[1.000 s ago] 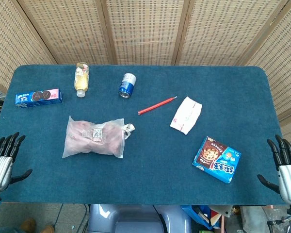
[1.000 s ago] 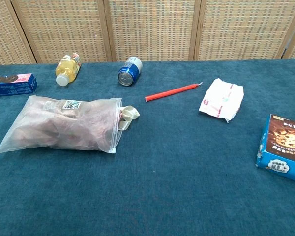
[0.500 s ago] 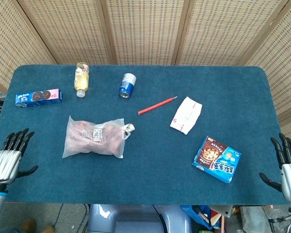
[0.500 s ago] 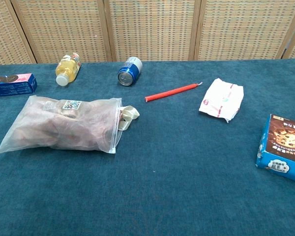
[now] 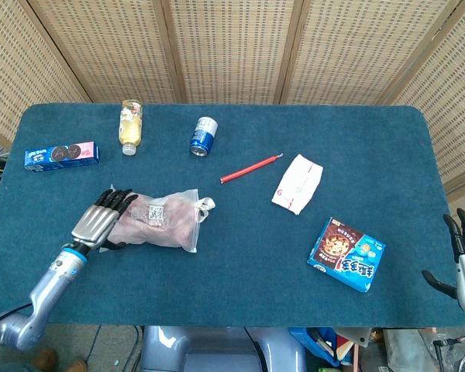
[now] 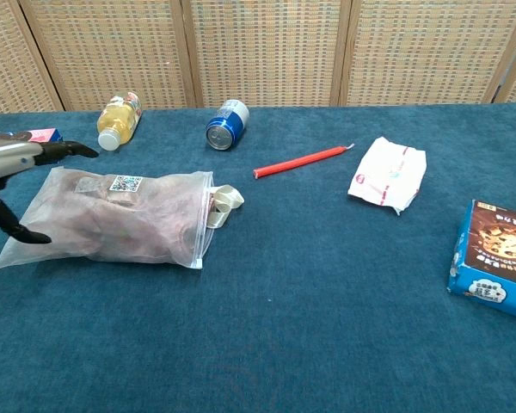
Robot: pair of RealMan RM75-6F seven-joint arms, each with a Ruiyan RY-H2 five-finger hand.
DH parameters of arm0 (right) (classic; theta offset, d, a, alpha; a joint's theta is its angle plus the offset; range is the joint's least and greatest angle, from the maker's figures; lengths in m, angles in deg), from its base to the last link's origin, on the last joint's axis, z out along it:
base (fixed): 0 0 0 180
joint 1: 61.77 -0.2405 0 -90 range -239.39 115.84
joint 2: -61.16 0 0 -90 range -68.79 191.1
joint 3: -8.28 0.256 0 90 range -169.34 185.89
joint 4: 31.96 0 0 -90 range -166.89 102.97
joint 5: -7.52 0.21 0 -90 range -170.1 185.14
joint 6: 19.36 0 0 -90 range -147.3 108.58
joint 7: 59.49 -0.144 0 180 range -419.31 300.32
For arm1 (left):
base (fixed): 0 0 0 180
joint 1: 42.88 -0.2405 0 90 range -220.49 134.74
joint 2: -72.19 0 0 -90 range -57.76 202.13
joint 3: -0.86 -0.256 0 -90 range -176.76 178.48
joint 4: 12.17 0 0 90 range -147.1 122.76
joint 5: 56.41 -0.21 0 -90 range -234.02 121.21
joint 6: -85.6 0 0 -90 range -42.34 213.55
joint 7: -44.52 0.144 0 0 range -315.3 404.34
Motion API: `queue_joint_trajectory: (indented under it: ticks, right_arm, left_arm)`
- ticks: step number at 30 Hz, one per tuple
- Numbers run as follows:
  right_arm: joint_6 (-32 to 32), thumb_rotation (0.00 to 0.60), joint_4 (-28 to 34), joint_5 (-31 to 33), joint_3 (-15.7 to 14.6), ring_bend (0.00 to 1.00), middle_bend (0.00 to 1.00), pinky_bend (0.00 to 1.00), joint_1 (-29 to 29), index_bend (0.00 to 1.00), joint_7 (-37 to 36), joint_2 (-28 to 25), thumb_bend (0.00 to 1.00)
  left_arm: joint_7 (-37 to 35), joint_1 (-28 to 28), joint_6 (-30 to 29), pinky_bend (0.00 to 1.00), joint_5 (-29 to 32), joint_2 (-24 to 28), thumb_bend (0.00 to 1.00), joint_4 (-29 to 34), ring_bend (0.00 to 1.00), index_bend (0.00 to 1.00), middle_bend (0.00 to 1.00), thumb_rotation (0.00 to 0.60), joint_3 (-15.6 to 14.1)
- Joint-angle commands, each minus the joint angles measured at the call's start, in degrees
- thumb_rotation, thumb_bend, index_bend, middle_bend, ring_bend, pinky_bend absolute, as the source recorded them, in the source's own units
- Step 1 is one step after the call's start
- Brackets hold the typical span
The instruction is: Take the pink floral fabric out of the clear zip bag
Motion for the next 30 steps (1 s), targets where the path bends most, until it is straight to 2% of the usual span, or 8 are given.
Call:
queue_joint_trajectory:
  ticks: [1, 10, 13, 15, 18, 20, 24, 30]
  right_arm:
    - [-0.6, 0.6, -0.3, 0.9, 0.4, 0.0, 0.0, 0.0, -0.2, 0.0, 0.0, 0.1, 0.0]
    - [-2.2, 0.6, -1.3, 3.1, 1.0, 0.0, 0.0, 0.0, -0.9, 0.0, -0.4, 0.5, 0.0]
    - [-2.3, 0.6, -1.4, 3.3, 1.0, 0.0, 0.0, 0.0, -1.0, 0.0, -0.4, 0.6, 0.0]
    - [-2.3, 0.6, -1.5, 3.2, 1.0, 0.0, 0.0, 0.0, -1.0, 0.0, -0.4, 0.7, 0.0]
    - [-2.3, 0.6, -1.7, 2.9, 0.8, 0.0, 0.0, 0.0, -1.1, 0.0, -0.5, 0.9, 0.0]
    - [-2.4, 0.6, -1.8, 2.8, 0.7, 0.0, 0.0, 0.0, -1.1, 0.0, -0.5, 1.1, 0.0]
    - [-3.1, 0.6, -1.9, 2.1, 0.4, 0.0, 0.0, 0.0, -1.5, 0.0, -1.0, 1.2, 0.0]
    - [-6.2, 0.6, 1.3, 0.2, 0.4, 0.0, 0.0, 0.0, -3.5, 0.0, -5.5, -3.2, 0.0]
  left_arm:
    - [2.9, 3.0, 3.1, 0.0, 3.0, -3.1, 0.18, -2.2, 0.0, 0.0, 0.0, 0.6, 1.2]
    - [9.7, 8.5, 9.5, 0.02, 12.8, -9.2, 0.18, -7.9, 0.0, 0.0, 0.0, 0.6, 2.6]
    - [8.9, 9.6, 10.6, 0.21, 14.3, -10.5, 0.19, -8.9, 0.06, 0.01, 0.08, 0.6, 3.1]
    - [6.6, 9.6, 9.9, 0.39, 13.6, -11.3, 0.19, -9.4, 0.24, 0.16, 0.28, 0.6, 3.6]
    - [1.0, 8.8, 7.9, 0.52, 10.6, -12.0, 0.19, -10.0, 0.4, 0.47, 0.47, 0.6, 4.0]
    - [-1.2, 8.4, 6.7, 0.55, 8.7, -12.2, 0.19, -10.3, 0.44, 0.54, 0.53, 0.6, 3.9]
    - [-11.7, 6.6, 0.8, 0.56, 0.7, -12.0, 0.19, -10.2, 0.47, 0.59, 0.56, 0.6, 3.5]
    - [-30.2, 5.5, -13.7, 0.56, -14.0, -12.9, 0.19, -14.3, 0.48, 0.61, 0.57, 0.6, 1.9]
